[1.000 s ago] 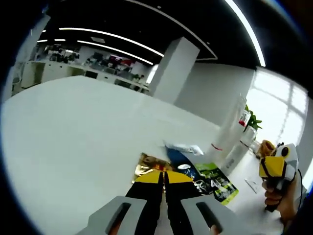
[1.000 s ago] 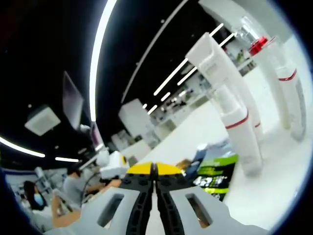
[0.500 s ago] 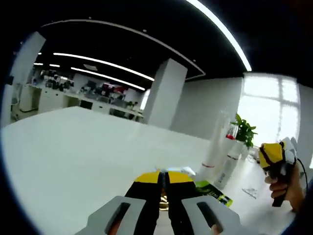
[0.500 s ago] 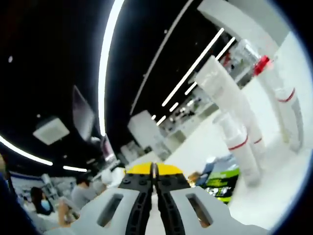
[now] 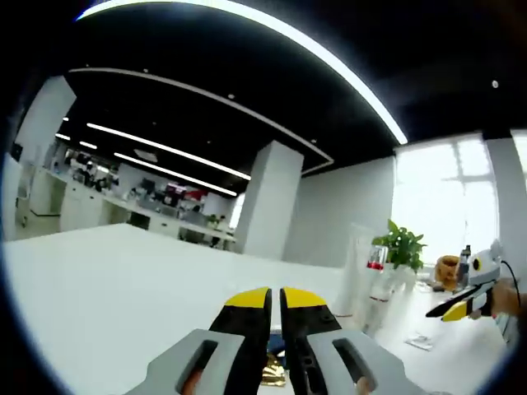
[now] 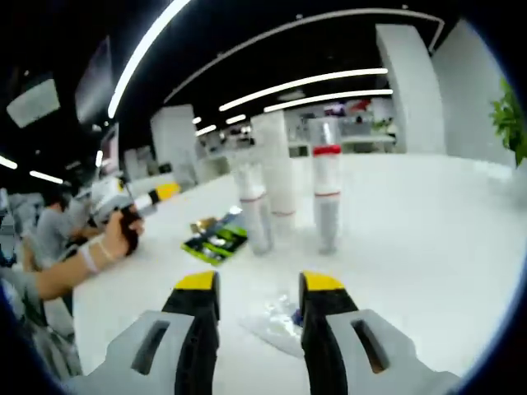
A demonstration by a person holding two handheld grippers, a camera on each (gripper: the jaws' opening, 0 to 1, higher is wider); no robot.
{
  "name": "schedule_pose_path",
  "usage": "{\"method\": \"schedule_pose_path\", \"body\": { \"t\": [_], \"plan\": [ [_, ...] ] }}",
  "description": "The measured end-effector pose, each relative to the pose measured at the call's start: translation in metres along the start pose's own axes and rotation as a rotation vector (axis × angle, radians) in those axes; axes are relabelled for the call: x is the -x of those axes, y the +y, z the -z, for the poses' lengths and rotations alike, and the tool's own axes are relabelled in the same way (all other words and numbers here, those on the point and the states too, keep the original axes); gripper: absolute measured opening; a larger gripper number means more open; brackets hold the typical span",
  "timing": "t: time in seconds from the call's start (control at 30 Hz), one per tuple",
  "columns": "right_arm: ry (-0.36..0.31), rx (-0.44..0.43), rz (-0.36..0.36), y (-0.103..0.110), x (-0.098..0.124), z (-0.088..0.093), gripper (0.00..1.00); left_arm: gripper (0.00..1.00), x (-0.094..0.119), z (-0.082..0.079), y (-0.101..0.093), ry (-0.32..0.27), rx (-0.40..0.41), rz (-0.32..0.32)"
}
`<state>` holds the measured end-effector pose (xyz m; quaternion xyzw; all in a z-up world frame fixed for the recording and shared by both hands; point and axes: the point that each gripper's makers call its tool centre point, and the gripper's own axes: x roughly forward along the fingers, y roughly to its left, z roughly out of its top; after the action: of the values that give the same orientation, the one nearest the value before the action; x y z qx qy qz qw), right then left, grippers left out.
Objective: Arrange the skincare products in the storage area until every visible bottle or jar stands upright without overlapping.
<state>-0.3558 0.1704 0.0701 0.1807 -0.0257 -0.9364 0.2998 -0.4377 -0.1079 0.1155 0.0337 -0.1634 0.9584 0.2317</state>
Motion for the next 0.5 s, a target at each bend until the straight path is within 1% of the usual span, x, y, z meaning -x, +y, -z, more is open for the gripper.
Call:
{"method": "schedule_pose_path", "body": {
  "t": [0.1, 0.13, 0.2, 0.27, 0.4, 0.47, 0.5],
  "plan": [
    [0.045, 0.004, 0.039, -0.013, -0.002, 0.010, 0.48, 0.04, 0.000, 0.000, -0.005, 0.003, -0.026, 0.010],
    [0.075, 0.001, 0.046, -0.015, -0.004, 0.016, 0.51, 0.04, 0.001, 0.000, -0.007, 0.004, -0.038, 0.014],
    [0.122, 0.007, 0.050, -0.015, -0.008, 0.024, 0.57, 0.04, 0.002, 0.000, -0.009, 0.003, -0.049, 0.017],
    [0.147, 0.028, 0.056, -0.014, -0.012, 0.029, 0.63, 0.04, 0.002, 0.000, -0.009, 0.005, -0.053, 0.020],
    [0.211, 0.096, 0.084, -0.013, -0.016, 0.039, 0.64, 0.04, 0.002, 0.001, -0.010, 0.010, -0.062, 0.020],
    [0.217, 0.138, 0.103, -0.014, -0.019, 0.042, 0.62, 0.04, 0.003, 0.001, -0.010, 0.013, -0.061, 0.019],
    [0.221, 0.176, 0.121, -0.017, -0.020, 0.042, 0.60, 0.04, 0.004, 0.001, -0.010, 0.013, -0.061, 0.019]
  ]
}}
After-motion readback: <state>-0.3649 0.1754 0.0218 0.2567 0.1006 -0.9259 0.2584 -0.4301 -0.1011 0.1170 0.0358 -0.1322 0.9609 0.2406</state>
